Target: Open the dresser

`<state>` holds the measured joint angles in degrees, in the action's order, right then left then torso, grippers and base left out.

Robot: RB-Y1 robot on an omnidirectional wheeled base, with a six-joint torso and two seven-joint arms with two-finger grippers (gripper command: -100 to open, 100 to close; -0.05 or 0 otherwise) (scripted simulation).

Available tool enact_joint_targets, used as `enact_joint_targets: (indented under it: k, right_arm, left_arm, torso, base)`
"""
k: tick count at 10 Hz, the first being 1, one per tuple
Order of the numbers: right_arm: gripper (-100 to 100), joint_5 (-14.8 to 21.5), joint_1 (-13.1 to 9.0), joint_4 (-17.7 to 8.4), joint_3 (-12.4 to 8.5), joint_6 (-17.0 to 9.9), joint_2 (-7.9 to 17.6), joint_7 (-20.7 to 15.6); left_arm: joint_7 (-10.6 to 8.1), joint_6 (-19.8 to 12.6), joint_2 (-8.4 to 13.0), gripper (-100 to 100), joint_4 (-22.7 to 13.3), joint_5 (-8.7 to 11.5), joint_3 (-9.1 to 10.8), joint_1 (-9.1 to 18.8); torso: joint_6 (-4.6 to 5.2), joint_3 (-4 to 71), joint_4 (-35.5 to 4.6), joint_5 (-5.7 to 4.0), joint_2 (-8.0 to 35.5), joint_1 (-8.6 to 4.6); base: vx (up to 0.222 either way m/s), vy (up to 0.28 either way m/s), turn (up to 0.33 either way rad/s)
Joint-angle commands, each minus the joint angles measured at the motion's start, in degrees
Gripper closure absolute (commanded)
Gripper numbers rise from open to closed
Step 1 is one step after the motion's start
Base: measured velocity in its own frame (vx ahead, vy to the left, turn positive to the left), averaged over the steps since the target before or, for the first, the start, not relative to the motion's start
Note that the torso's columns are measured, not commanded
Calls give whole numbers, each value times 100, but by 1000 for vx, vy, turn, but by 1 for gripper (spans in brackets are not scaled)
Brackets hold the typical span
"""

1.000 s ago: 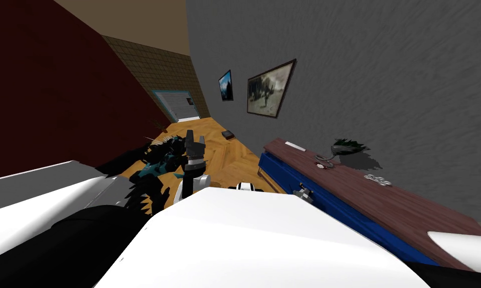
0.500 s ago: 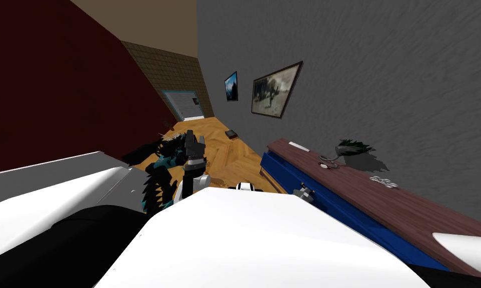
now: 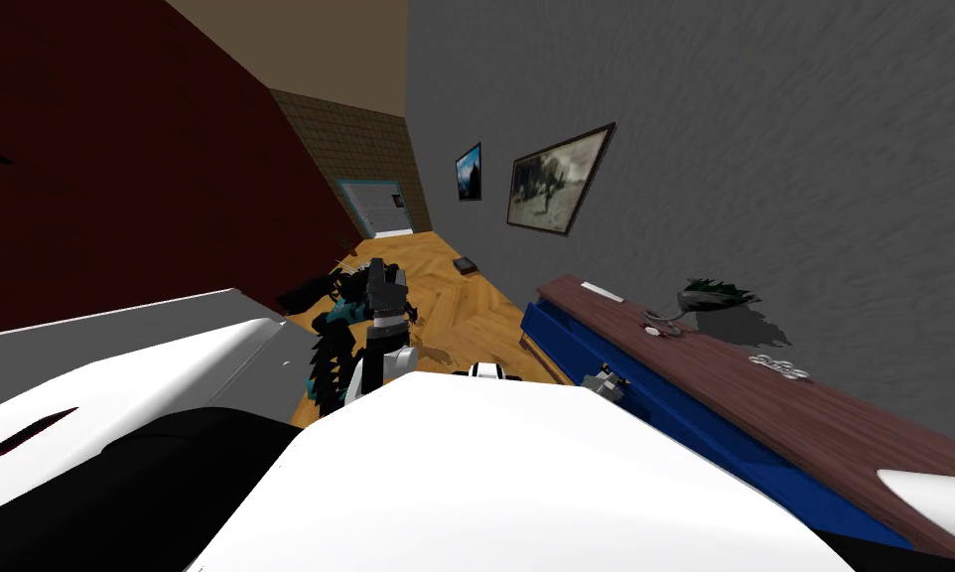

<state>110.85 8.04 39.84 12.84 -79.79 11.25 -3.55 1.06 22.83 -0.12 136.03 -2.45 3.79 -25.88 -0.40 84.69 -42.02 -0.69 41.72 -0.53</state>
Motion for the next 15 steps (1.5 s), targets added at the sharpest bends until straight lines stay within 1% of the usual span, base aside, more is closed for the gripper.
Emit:
enact_joint_targets:
  k: [1,2,3,4,5,6,7,8,9,10,11,12,13,14,15]
  right_arm:
    - [100,-463,-114,-237,246,9,13,45]
    - [100,-623,-326,-522,486,-80,166,103]
    - [100,-803,-326,-522,570,-80,166,103]
    - [100,-975,-326,-522,570,-80,166,103]
    - [100,-1017,-326,-522,570,-80,166,103]
    - [100,-1245,-538,-769,829,-170,320,160]
    - [100,-1415,-538,-807,895,-170,320,160]
    - [100,-1556,-538,-807,895,-170,320,160]
    - [100,-1734,-750,-976,1143,-260,473,218]
    - [100,-1909,-750,-1092,1220,-260,473,218]
    - [100,-2082,-750,-1092,1220,-260,473,218]
    - [-100,-2080,-992,-1093,1128,-59,755,93]
    - [-100,-2080,-992,-1093,1128,-59,755,93]
    - [-100,-2139,-1088,-1079,1102,73,878,27]
    - [-100,-2139,-1088,-1079,1102,73,878,27]
  left_arm:
    - [0,0,0,0,0,0,0,0]
    - [0,0,0,0,0,0,0,-1]
    - [0,0,0,0,0,0,0,0]
    - [0,0,0,0,0,0,0,0]
    - [0,0,0,0,0,0,0,-1]
    - [0,0,0,0,1,0,1,-2]
    - [0,0,0,0,0,0,0,0]
    - [0,0,0,0,0,0,0,0]
    - [0,0,0,0,0,0,0,-1]
    - [0,0,0,0,0,0,0,0]
    - [0,0,0,0,0,0,0,0]
    - [0,0,0,0,0,0,0,-1]
    - [0,0,0,0,0,0,1,-1]
    - [0,0,0,0,0,0,1,-1]
    - [0,0,0,0,0,0,0,-1]
  torso:
    - [4,-3,1,0,2,8]
    - [25,-1,9,-5,-1,-10]
    - [5,-9,-2,-2,14,-1]
    - [7,-11,-2,-2,15,3]
    - [27,-3,6,-2,3,-14]
    - [35,2,13,-9,-4,-31]
    - [7,-7,1,-8,11,-17]
    - [13,-14,0,-7,21,-2]
    - [33,-10,6,-6,15,-9]
    - [3,-12,-4,-1,19,2]
    - [11,-8,-1,0,12,4]
    - [29,1,9,-7,-3,-20]
    - [37,-5,-9,28,33,6]
    - [39,-13,-22,57,52,37]
    - [39,-14,-26,68,56,52]
  base:
    - [-31,32,18]
    - [-84,64,153]
    - [-95,57,111]
    - [-38,31,23]
    - [6,13,-8]
    - [-53,33,144]
    - [-82,40,125]
    - [-40,38,34]
    - [-93,75,170]
    - [-86,72,103]
    - [-26,40,4]
    - [-86,97,13]
    - [-89,87,-5]
    - [-63,66,3]
    - [-42,48,5]
